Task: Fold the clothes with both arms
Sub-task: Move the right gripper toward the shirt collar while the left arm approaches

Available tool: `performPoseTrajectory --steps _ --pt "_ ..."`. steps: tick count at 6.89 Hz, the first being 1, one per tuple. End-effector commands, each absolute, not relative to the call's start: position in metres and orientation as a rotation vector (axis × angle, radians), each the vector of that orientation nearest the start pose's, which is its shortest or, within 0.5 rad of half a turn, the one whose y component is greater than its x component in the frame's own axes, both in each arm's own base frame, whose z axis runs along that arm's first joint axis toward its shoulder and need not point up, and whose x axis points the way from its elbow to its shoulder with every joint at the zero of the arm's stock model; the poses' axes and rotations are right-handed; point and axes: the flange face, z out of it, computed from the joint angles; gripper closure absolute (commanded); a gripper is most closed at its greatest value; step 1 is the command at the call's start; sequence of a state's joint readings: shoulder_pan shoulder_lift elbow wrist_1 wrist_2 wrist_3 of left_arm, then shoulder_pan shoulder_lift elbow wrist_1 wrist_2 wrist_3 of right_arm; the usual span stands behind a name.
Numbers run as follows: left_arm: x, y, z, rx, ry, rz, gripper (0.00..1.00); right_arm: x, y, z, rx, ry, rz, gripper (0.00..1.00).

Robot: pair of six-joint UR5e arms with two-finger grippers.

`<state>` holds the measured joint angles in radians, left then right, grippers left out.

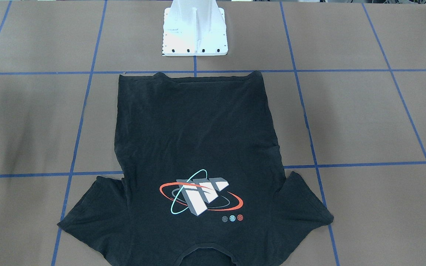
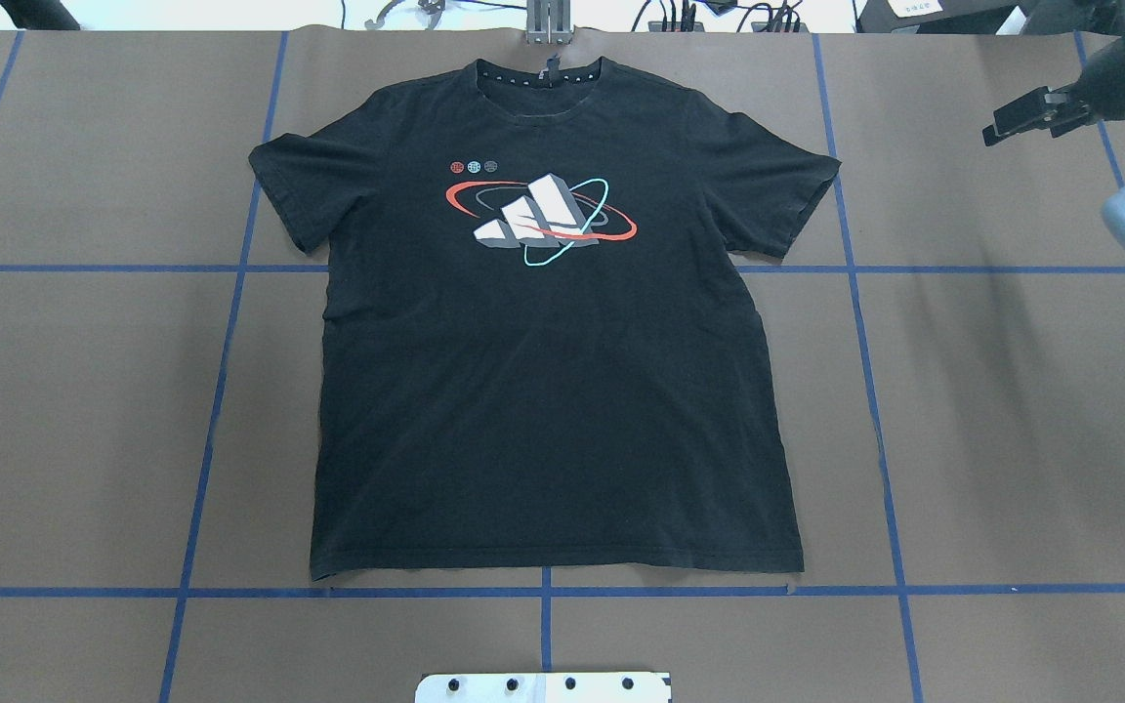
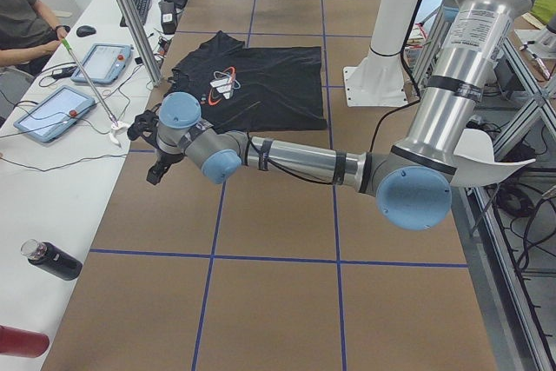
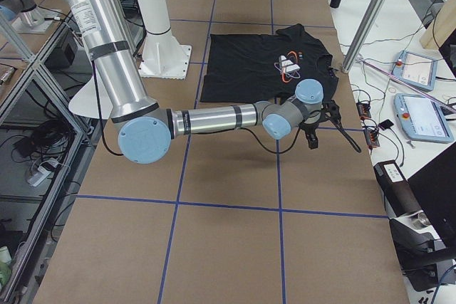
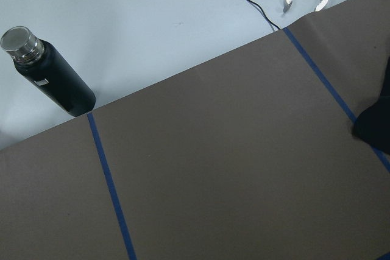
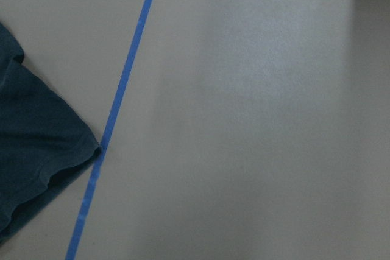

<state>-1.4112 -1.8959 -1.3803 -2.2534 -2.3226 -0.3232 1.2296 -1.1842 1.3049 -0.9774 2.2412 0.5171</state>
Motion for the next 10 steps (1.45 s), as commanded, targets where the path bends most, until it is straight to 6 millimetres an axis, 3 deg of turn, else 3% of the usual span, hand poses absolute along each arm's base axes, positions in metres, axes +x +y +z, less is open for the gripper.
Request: performPoseTrajectory --steps 1,2,3,4,5,6,8,10 --pt "0.121 -0.662 0.466 0.542 1.039 0.037 0.0 -0.187 -0.677 0.475 0.369 -0.865 -0.028 0.0" --pt "0.155 -0.67 0.464 0.55 1.105 -0.029 0.0 -0.203 -0.677 0.466 0.361 -0.876 -0.029 0.0" --pt "0.187 -0.666 0.461 0.579 1.139 -0.088 0.0 -0.228 -0.677 0.456 0.342 -0.892 -0.021 0.01" --pt "0.202 -0.668 0.45 0.58 1.155 -0.122 0.01 -0.249 -0.686 0.448 0.369 -0.887 -0.04 0.02" --pt "0.214 -0.671 0.431 0.58 1.181 -0.126 0.0 -0.277 -0.69 0.465 0.427 -0.884 -0.068 0.02" --pt "0.225 -0.672 0.427 0.583 1.181 -0.146 0.01 -0.293 -0.695 0.48 0.444 -0.881 -0.079 0.02" --pt "0.247 -0.666 0.422 0.613 1.203 -0.212 0.0 -0.321 -0.695 0.489 0.445 -0.836 -0.082 0.06" --pt "0.249 -0.667 0.419 0.616 1.206 -0.209 0.0 -0.353 -0.694 0.496 0.43 -0.801 -0.097 0.09"
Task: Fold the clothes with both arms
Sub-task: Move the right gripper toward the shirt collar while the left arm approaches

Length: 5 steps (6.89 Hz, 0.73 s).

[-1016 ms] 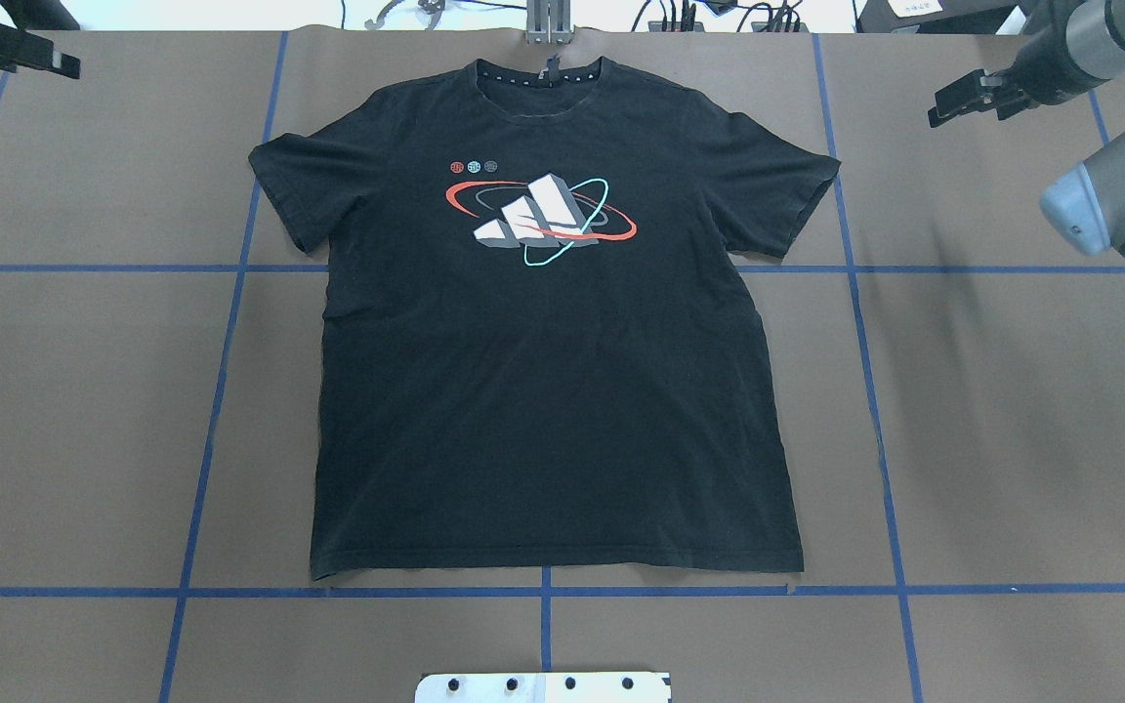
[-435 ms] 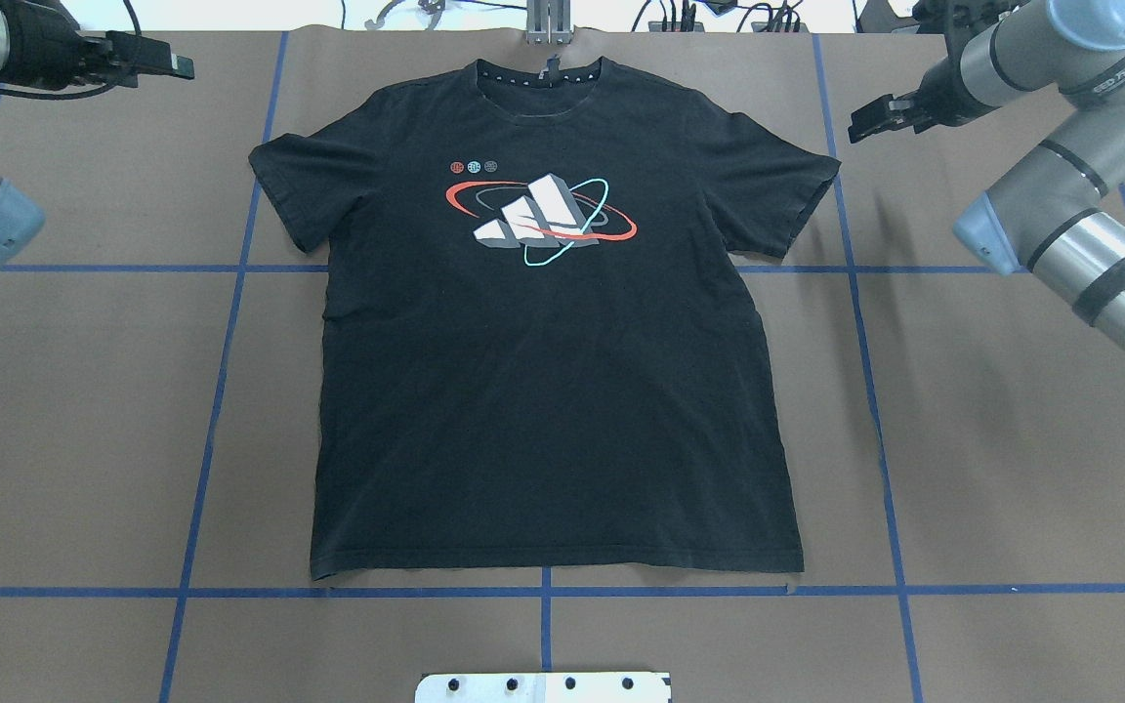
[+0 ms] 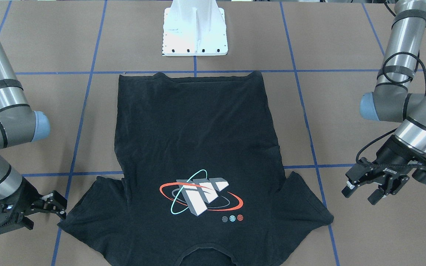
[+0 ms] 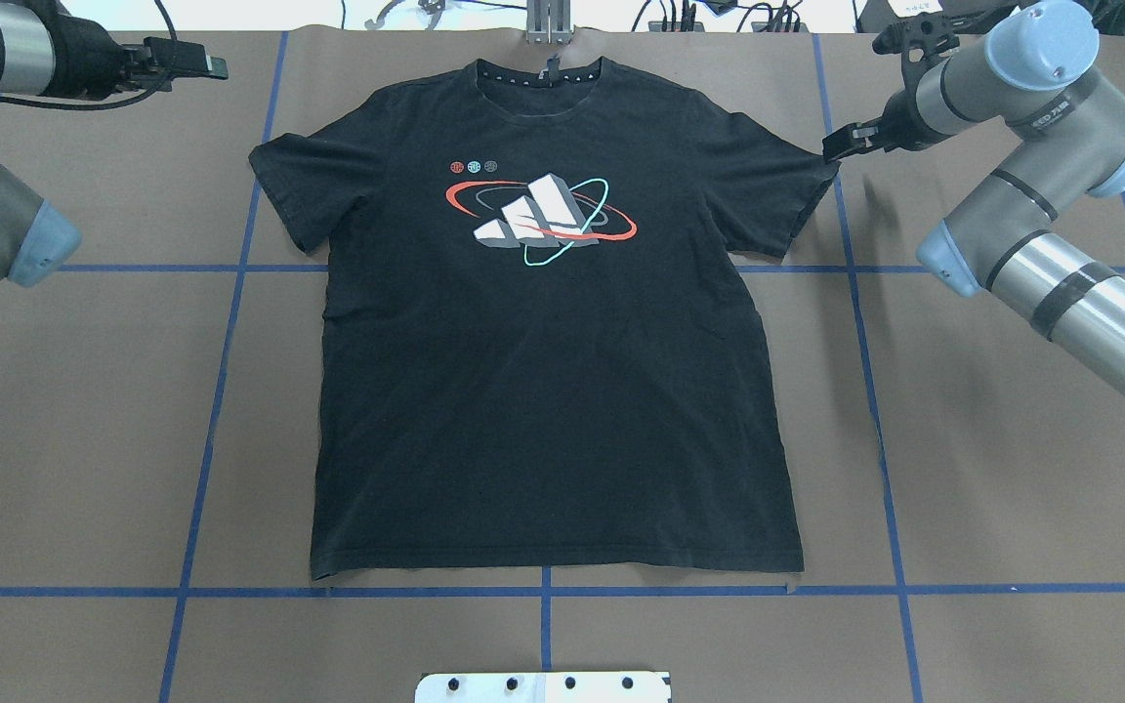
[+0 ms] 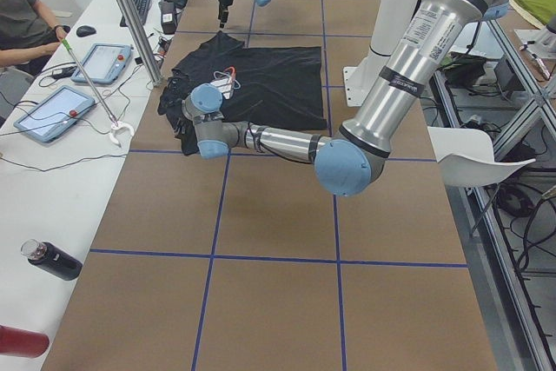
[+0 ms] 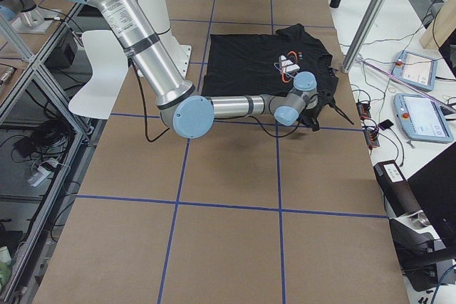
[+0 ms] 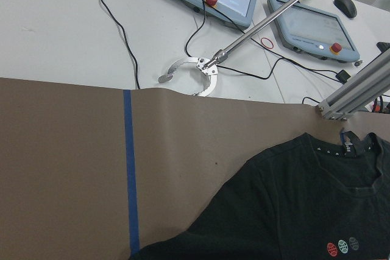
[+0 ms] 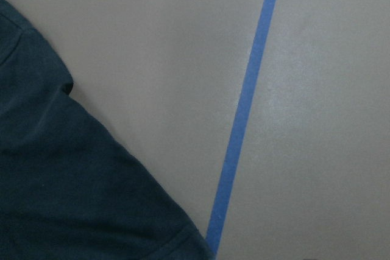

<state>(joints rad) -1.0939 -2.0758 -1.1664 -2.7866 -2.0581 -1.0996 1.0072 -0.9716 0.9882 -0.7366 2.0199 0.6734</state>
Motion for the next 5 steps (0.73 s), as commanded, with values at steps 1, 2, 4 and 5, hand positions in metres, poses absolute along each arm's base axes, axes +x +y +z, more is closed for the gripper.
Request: performPoseTrajectory --steps 1,2,4,5 --pt "0.2492 -0.6672 0.4187 0.616 1.206 -0.209 0.0 -0.3549 -0.6941 0.497 0.428 -0.8 -0.098 0.09" --pt "0.2495 -0.6674 0.4176 0.615 1.208 -0.209 0.01 -0.3567 -0.6927 0.5022 0.419 -0.796 -0.099 0.14" --pt "0.2494 -0.6673 0.4168 0.616 1.209 -0.208 0.01 -0.3579 -0.692 0.5024 0.416 -0.797 -0.1 0.57" --pt "0.2494 -0.6673 0.4168 0.616 1.209 -0.208 0.01 -0.3579 -0.692 0.5024 0.416 -0.797 -0.1 0.62"
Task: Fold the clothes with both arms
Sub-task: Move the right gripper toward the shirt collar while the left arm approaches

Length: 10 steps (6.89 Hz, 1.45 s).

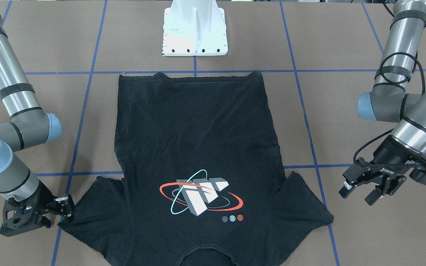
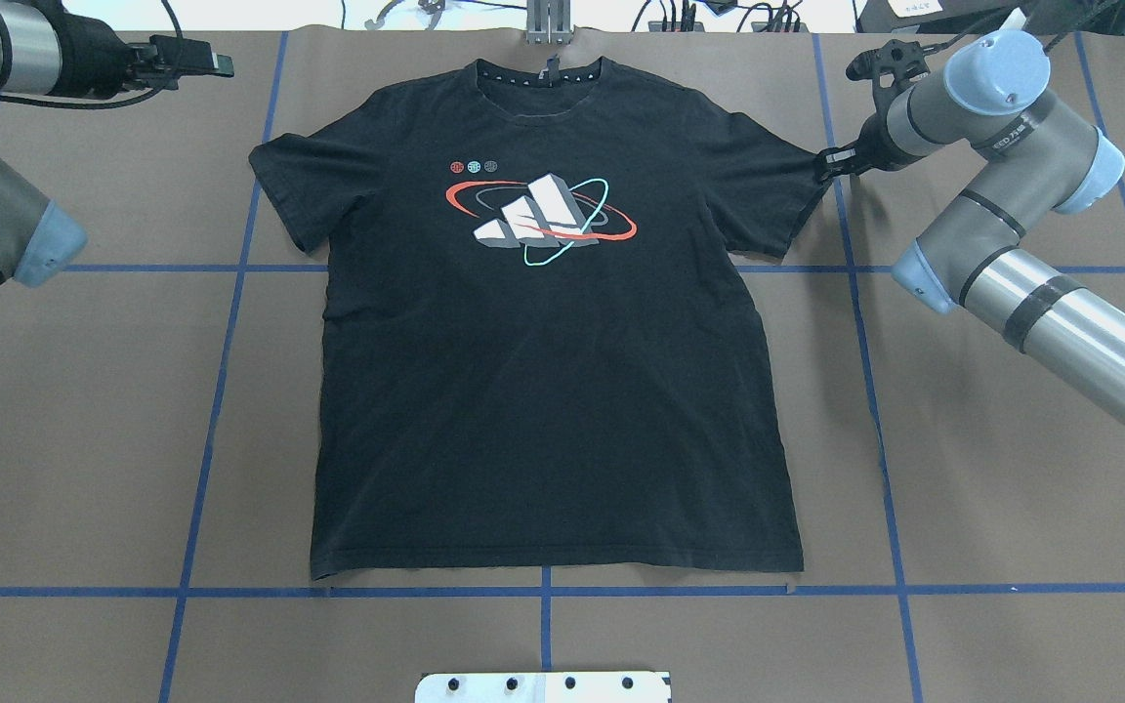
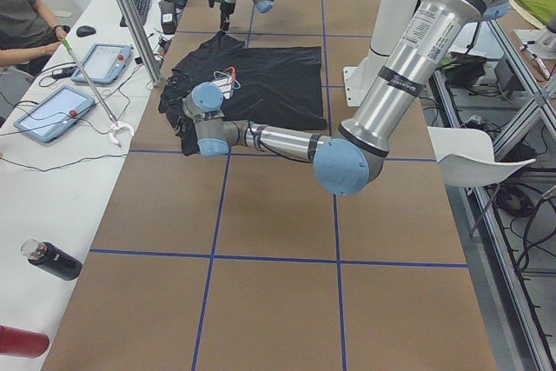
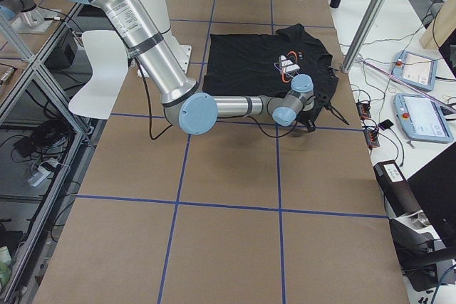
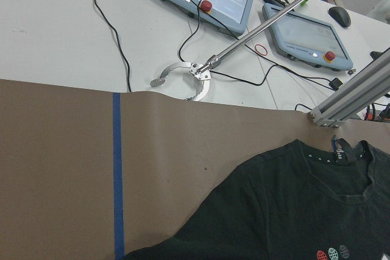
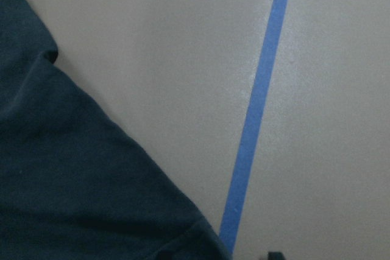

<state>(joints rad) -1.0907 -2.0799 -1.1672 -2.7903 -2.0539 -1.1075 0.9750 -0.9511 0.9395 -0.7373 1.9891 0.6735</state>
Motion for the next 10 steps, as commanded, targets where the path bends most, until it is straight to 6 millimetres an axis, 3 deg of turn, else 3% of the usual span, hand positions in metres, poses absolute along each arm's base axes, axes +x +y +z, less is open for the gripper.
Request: performPoseTrajectory --steps 1,2,3,6,8,9,10 --pt "0.249 -0.667 0.417 0.615 1.208 -0.209 0.01 -0.358 -0.692 0.502 0.417 -0.796 -0.1 0.64" --pt "0.249 -0.667 0.417 0.615 1.208 -0.209 0.01 -0.358 -0.693 0.501 0.418 -0.796 -0.1 0.75" --pt "0.25 -0.668 0.416 0.615 1.21 -0.21 0.01 -0.358 -0.693 0.5 0.42 -0.797 -0.1 1.0" --pt "0.25 -0.669 0.412 0.616 1.214 -0.208 0.01 -0.355 -0.704 0.454 0.438 -0.867 -0.082 1.0" --pt "0.25 -0.669 0.41 0.62 1.216 -0.206 0.01 -0.359 -0.693 0.395 0.426 -0.994 -0.056 1.0" --pt "0.25 -0.668 0.409 0.62 1.219 -0.206 0.01 -0.388 -0.691 0.339 0.418 -1.059 -0.022 1.0" --pt "0.249 -0.668 0.407 0.623 1.221 -0.206 0.01 -0.435 -0.675 0.317 0.407 -1.069 -0.029 1.0"
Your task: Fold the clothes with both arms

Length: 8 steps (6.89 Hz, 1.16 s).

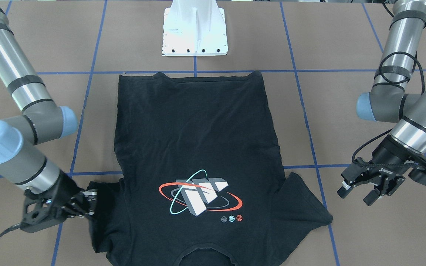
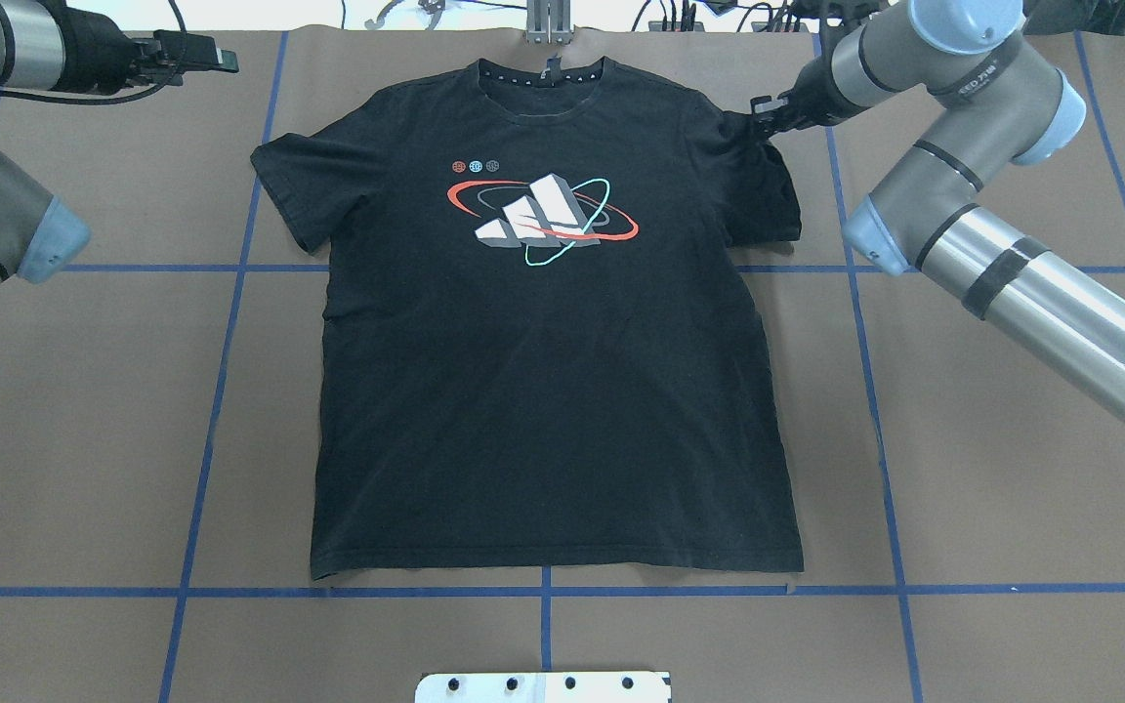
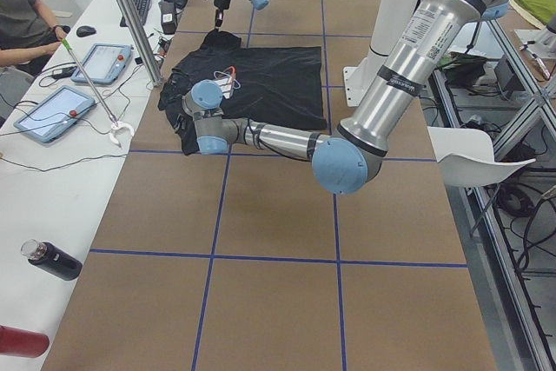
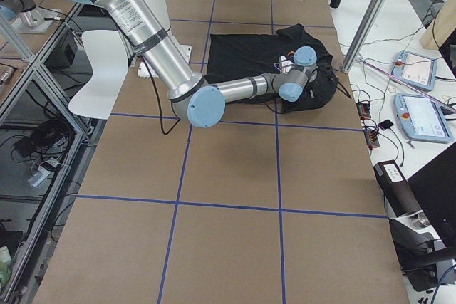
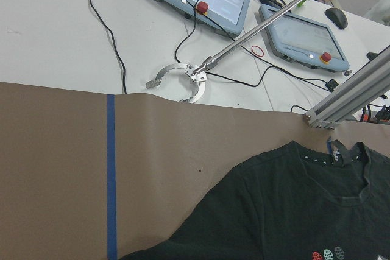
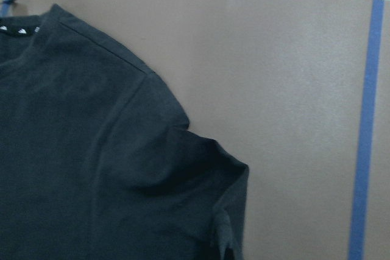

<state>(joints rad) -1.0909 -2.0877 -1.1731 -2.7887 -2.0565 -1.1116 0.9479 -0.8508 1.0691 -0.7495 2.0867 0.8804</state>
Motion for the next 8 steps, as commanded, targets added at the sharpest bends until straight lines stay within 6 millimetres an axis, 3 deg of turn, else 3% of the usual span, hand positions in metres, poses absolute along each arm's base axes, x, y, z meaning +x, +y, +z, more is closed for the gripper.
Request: performPoseTrajectory --steps 1,2,5,6,7,8 --pt "0.249 -0.668 0.408 0.62 1.221 -0.204 0.01 -0.483 -0.679 0.286 0.429 -0.984 0.004 1.0" --pt "0.249 -0.667 0.409 0.62 1.221 -0.202 0.01 -0.522 -0.695 0.272 0.446 -0.907 0.031 1.0" --pt "0.247 -0.666 0.413 0.618 1.218 -0.205 0.01 -0.542 -0.704 0.257 0.469 -0.865 0.054 1.0" --pt "0.251 -0.667 0.413 0.617 1.217 -0.205 0.01 -0.545 -0.703 0.257 0.474 -0.861 0.056 0.95" --pt "0.259 -0.665 0.413 0.611 1.217 -0.198 0.01 -0.543 -0.703 0.257 0.476 -0.863 0.056 0.01" --pt "0.271 -0.663 0.41 0.616 1.216 -0.208 0.01 -0.536 -0.7 0.252 0.478 -0.887 0.068 0.0"
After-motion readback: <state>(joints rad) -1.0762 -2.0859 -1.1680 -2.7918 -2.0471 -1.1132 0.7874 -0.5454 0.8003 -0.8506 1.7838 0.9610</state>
